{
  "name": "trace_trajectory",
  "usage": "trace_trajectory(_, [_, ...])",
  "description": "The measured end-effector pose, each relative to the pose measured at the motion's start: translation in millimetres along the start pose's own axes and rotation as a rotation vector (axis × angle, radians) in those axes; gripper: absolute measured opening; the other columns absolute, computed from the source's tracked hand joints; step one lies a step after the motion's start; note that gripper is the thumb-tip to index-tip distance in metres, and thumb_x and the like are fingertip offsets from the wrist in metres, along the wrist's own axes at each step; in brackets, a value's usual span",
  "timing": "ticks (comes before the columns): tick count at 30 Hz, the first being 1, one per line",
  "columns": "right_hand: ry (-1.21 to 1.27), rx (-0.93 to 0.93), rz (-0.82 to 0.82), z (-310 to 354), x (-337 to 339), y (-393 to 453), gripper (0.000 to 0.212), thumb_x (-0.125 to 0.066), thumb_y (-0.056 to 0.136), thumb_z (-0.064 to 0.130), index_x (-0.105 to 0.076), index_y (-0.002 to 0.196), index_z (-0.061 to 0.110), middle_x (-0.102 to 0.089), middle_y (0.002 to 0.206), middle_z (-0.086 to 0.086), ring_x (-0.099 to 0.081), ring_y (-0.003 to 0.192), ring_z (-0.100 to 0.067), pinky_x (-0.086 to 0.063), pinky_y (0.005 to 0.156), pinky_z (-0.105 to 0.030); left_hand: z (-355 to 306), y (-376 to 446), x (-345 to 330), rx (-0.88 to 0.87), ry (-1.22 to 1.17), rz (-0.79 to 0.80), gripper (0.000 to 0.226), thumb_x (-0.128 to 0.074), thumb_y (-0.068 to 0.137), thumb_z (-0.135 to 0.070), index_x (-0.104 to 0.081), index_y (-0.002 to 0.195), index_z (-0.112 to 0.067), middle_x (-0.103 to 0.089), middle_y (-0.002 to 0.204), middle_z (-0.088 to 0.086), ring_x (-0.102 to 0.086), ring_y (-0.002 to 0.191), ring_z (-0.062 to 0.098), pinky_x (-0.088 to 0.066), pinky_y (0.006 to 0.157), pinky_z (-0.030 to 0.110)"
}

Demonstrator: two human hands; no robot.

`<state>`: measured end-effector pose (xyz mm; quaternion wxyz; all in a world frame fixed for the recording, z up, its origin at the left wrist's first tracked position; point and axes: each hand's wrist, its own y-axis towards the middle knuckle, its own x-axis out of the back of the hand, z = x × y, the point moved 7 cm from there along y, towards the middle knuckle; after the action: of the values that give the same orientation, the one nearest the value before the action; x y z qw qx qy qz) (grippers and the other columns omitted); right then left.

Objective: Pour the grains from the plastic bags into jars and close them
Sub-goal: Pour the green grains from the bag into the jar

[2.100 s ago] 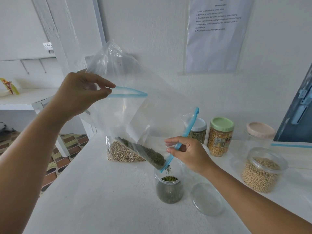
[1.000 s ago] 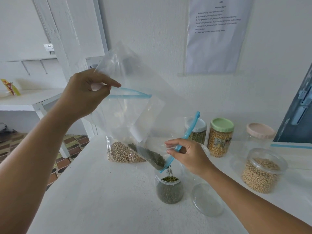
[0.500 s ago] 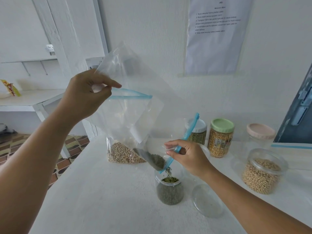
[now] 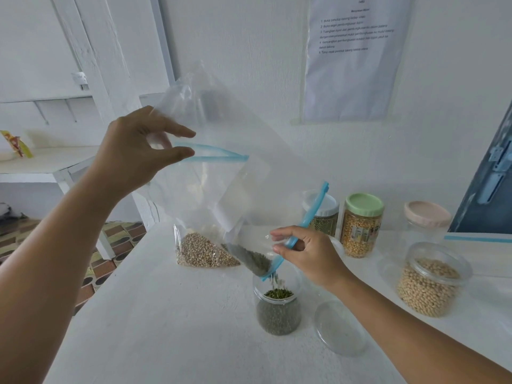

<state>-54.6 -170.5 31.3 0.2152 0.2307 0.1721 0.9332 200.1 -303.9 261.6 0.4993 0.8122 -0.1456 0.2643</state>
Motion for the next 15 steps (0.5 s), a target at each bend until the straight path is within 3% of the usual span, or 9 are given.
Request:
trace_trajectory(5, [0.014,-0.019,-0.012,-1.0,0.4,-1.2,0.029,-0.082,0.088,0.018,-0.078,0.114,0.03,-0.077,0.105,0.016,-0.073,0.083,-0.011,-0.062,0.08,-0.025,1.4,0.8,-0.6,0.0,0.007,-0.004,0.029,-0.09,0.078,-0.029,-0.08,0.105,-0.027,-0.067,0.096,-0.005,-0.065,0.089,0.011,-0.049,0.089,0.021])
trace_trajectory(9, [0.021,-0.017,-0.002,0.1,-0.8,-2.2,0.03,-0.082,0.088,0.017,-0.078,0.116,0.027,-0.077,0.105,0.015,-0.073,0.087,-0.007,-0.061,0.081,-0.023,0.9,2.4,-0.3,-0.008,0.007,-0.007,0.028,-0.089,0.078,-0.03,-0.08,0.105,-0.029,-0.067,0.096,-0.005,-0.064,0.091,0.01,-0.049,0.09,0.022])
trace_trajectory(12, [0.029,-0.023,0.0,0.3,-1.2,-2.9,0.029,-0.082,0.088,0.016,-0.078,0.115,0.026,-0.078,0.105,0.014,-0.07,0.076,-0.002,-0.058,0.074,-0.017,-0.7,2.8,-1.1,-0.02,-0.004,-0.012,0.027,-0.089,0.079,-0.03,-0.08,0.105,-0.029,-0.067,0.096,-0.005,-0.065,0.091,0.011,-0.05,0.091,0.024])
trace_trajectory(15, [0.043,-0.035,-0.014,-1.1,1.0,-2.2,0.029,-0.082,0.088,0.017,-0.078,0.115,0.028,-0.077,0.105,0.015,-0.072,0.083,-0.006,-0.06,0.079,-0.02,-1.9,4.3,-0.2,-0.027,-0.013,-0.018,0.026,-0.089,0.08,-0.03,-0.079,0.104,-0.031,-0.066,0.094,-0.007,-0.064,0.091,0.011,-0.052,0.089,0.028])
